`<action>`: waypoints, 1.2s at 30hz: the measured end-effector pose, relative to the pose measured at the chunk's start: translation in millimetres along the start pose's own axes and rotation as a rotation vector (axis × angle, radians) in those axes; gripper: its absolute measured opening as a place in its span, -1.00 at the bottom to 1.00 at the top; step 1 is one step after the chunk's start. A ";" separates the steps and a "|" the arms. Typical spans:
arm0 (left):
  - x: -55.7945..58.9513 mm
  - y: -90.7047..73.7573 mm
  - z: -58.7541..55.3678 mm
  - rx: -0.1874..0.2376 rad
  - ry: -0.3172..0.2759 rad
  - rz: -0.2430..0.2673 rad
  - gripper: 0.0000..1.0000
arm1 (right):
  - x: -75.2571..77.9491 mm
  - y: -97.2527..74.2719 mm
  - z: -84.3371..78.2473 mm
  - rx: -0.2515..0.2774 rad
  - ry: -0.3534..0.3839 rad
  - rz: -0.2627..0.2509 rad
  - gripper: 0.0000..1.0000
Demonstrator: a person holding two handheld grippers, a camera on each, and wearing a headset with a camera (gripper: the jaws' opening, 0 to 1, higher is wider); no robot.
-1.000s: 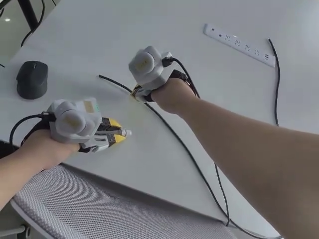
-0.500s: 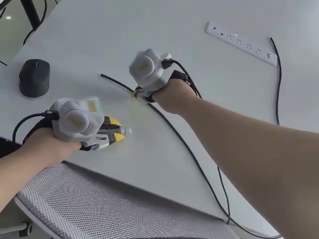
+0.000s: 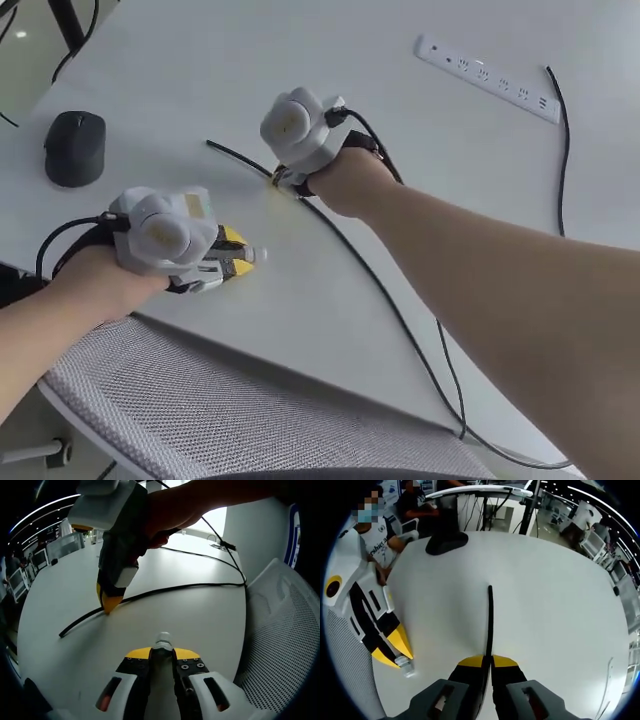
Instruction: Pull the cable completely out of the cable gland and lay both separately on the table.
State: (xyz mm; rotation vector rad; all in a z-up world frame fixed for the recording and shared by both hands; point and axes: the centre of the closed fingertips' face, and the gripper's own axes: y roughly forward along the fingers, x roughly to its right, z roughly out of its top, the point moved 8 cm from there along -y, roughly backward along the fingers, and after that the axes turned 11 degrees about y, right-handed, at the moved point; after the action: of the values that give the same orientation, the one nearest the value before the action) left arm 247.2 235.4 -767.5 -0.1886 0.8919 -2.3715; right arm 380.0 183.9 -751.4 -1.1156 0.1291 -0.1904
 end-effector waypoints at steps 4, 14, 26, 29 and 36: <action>-0.1 0.1 0.3 -0.003 -0.002 0.002 -0.67 | -0.8 0.1 -0.4 0.002 0.002 -0.004 -1.00; 0.3 1.3 2.0 -0.011 0.003 0.009 -0.59 | 0.8 0.4 0.6 0.013 -0.004 -0.022 -0.93; 0.0 3.7 5.3 -0.014 0.011 0.019 -0.46 | 11.5 -13.9 4.9 0.066 0.010 -0.070 -0.63; 0.4 3.4 5.4 -0.018 0.012 0.017 -0.42 | 13.5 -21.6 3.9 0.081 0.023 -0.068 -0.61; -3.8 -3.0 7.6 -0.001 -0.014 0.036 -0.31 | 17.0 -52.8 -2.4 0.115 0.030 -0.069 -0.47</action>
State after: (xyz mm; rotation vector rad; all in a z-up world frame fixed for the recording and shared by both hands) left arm 251.4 235.1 -759.4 -0.1874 0.8824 -2.3336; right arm 391.5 155.6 -705.0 -1.0039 0.1050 -0.2730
